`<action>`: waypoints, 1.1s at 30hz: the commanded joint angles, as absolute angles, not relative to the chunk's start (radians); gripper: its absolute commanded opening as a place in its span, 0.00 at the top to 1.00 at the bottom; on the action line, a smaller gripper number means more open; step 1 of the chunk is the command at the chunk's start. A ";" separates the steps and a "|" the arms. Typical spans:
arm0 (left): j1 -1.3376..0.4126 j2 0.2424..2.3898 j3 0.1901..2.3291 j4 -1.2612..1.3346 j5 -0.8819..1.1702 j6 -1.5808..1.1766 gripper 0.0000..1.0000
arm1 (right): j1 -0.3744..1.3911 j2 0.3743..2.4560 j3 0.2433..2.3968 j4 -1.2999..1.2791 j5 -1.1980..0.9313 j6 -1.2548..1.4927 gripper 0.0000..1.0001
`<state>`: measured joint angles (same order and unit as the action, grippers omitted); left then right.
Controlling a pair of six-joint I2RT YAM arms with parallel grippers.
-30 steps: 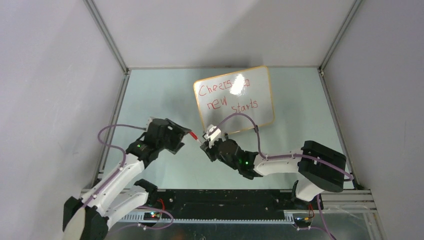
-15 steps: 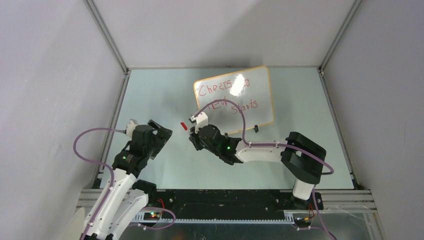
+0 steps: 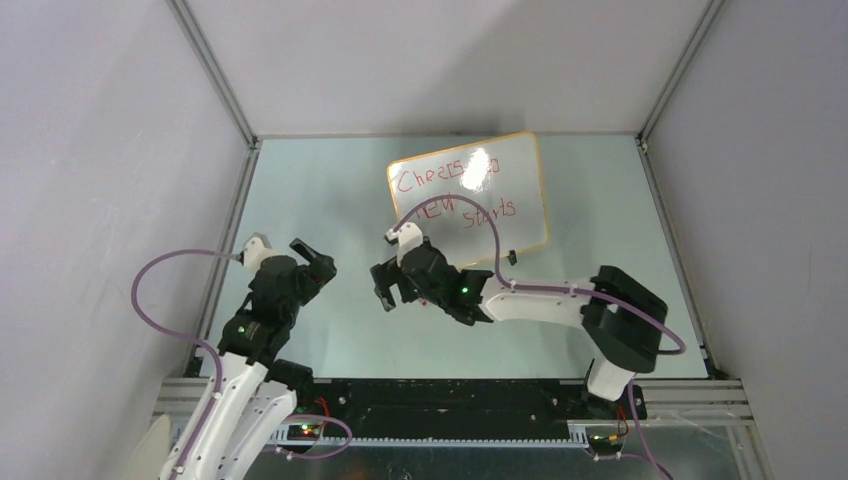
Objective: Write a sentence on the whiteboard
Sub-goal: Put down the whiteboard marker at the center of the board, then reset both arms
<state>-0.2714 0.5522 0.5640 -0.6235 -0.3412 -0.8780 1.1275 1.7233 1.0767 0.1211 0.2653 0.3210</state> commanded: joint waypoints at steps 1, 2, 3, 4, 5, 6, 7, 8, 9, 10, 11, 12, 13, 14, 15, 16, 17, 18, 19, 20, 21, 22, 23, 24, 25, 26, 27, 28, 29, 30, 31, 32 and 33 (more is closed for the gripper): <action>-0.264 0.503 0.523 -0.479 -0.335 -0.746 0.01 | 1.083 1.543 1.117 -0.010 0.304 0.324 0.01; -0.264 0.491 0.512 -0.417 -0.322 -0.731 0.01 | 1.069 1.489 1.111 -0.064 0.312 0.330 0.01; -0.265 0.470 0.480 -0.384 -0.297 -0.706 0.01 | 1.037 1.425 1.086 -0.085 0.325 0.332 0.01; -0.264 0.448 0.461 -0.319 -0.291 -0.700 0.01 | 1.002 1.390 1.070 -0.113 0.328 0.333 0.01; -0.264 0.433 0.420 -0.288 -0.284 -0.701 0.01 | 0.979 1.315 1.033 -0.127 0.325 0.332 0.01; -0.266 0.398 0.397 -0.221 -0.281 -0.699 0.01 | 0.934 1.277 1.014 -0.155 0.322 0.330 0.02; -0.267 0.378 0.344 -0.135 -0.273 -0.693 0.00 | 0.907 1.199 0.973 -0.168 0.312 0.327 0.02; -0.266 0.334 0.312 -0.080 -0.259 -0.651 0.01 | 0.854 1.159 0.952 -0.189 0.306 0.314 0.02; -0.266 0.312 0.243 0.056 -0.214 -0.616 0.00 | 0.827 1.091 0.906 -0.196 0.301 0.305 0.02; -0.266 0.274 0.216 0.104 -0.202 -0.558 0.01 | 0.770 1.057 0.885 -0.219 0.304 0.288 0.02; -0.265 0.259 0.185 0.144 -0.210 -0.538 0.01 | 0.742 0.998 0.846 -0.234 0.310 0.282 0.03; -0.265 0.239 0.179 0.146 -0.225 -0.503 0.01 | 0.679 0.968 0.827 -0.261 0.312 0.270 0.03; -0.266 0.234 0.181 0.138 -0.262 -0.482 0.00 | 0.644 0.912 0.790 -0.270 0.316 0.262 0.03; -0.266 0.237 0.183 0.132 -0.283 -0.440 0.01 | 0.577 0.885 0.750 -0.275 0.329 0.263 0.03; -0.267 0.243 0.187 0.138 -0.318 -0.420 0.01 | 0.506 0.831 0.726 -0.257 0.333 0.263 0.03; -0.266 0.262 0.185 0.153 -0.343 -0.369 0.00 | 0.474 0.782 0.670 -0.235 0.339 0.264 0.04; -0.266 0.289 0.171 0.209 -0.359 -0.318 0.01 | 0.409 0.762 0.639 -0.166 0.332 0.257 0.04; -0.265 0.305 0.149 0.243 -0.393 -0.293 0.01 | 0.379 0.734 0.573 -0.120 0.321 0.248 0.04; -0.266 0.341 0.137 0.315 -0.411 -0.242 0.01 | 0.331 0.729 0.543 -0.015 0.322 0.225 0.05; -0.266 0.360 0.114 0.351 -0.458 -0.221 0.01 | 0.305 0.736 0.493 0.029 0.324 0.218 0.06; -0.265 0.401 0.103 0.427 -0.482 -0.179 0.01 | 0.256 0.747 0.478 0.101 0.316 0.202 0.06; -0.265 0.423 0.088 0.512 -0.537 -0.164 0.01 | 0.232 0.782 0.461 0.136 0.297 0.197 0.06; -0.265 0.459 0.088 0.522 -0.554 -0.128 0.01 | 0.185 0.805 0.458 0.164 0.286 0.203 0.06; -0.264 0.473 0.084 0.555 -0.562 -0.099 0.01 | 0.162 0.849 0.456 0.178 0.249 0.205 0.06; -0.264 0.500 0.081 0.573 -0.565 -0.056 0.01 | 0.117 0.871 0.456 0.206 0.222 0.207 0.05; -0.262 0.513 0.068 0.622 -0.579 -0.038 0.01 | 0.099 0.908 0.447 0.230 0.190 0.209 0.05; -0.261 0.540 0.056 0.654 -0.581 0.004 0.01 | 0.077 0.924 0.440 0.289 0.180 0.204 0.05; -0.254 0.557 0.028 0.737 -0.582 0.025 0.01 | 0.071 0.955 0.422 0.319 0.175 0.192 0.04; -0.247 0.591 0.017 0.779 -0.578 0.049 0.01 | 0.061 0.968 0.414 0.378 0.175 0.172 0.04; -0.227 0.610 -0.016 0.845 -0.561 0.052 0.01 | 0.058 0.996 0.400 0.405 0.171 0.161 0.03; -0.215 0.652 -0.021 0.867 -0.551 0.044 0.01 | 0.050 1.011 0.392 0.458 0.166 0.138 0.03; -0.190 0.675 -0.020 0.896 -0.520 0.039 0.01 | 0.041 1.039 0.383 0.480 0.147 0.123 0.04; -0.179 0.732 -0.017 0.913 -0.489 0.030 0.01 | 0.034 1.057 0.380 0.521 0.137 0.119 0.04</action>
<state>-0.2340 0.6231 0.0109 0.6605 -0.5209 -0.0399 0.0597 0.9981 0.4030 0.2676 0.2008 0.1879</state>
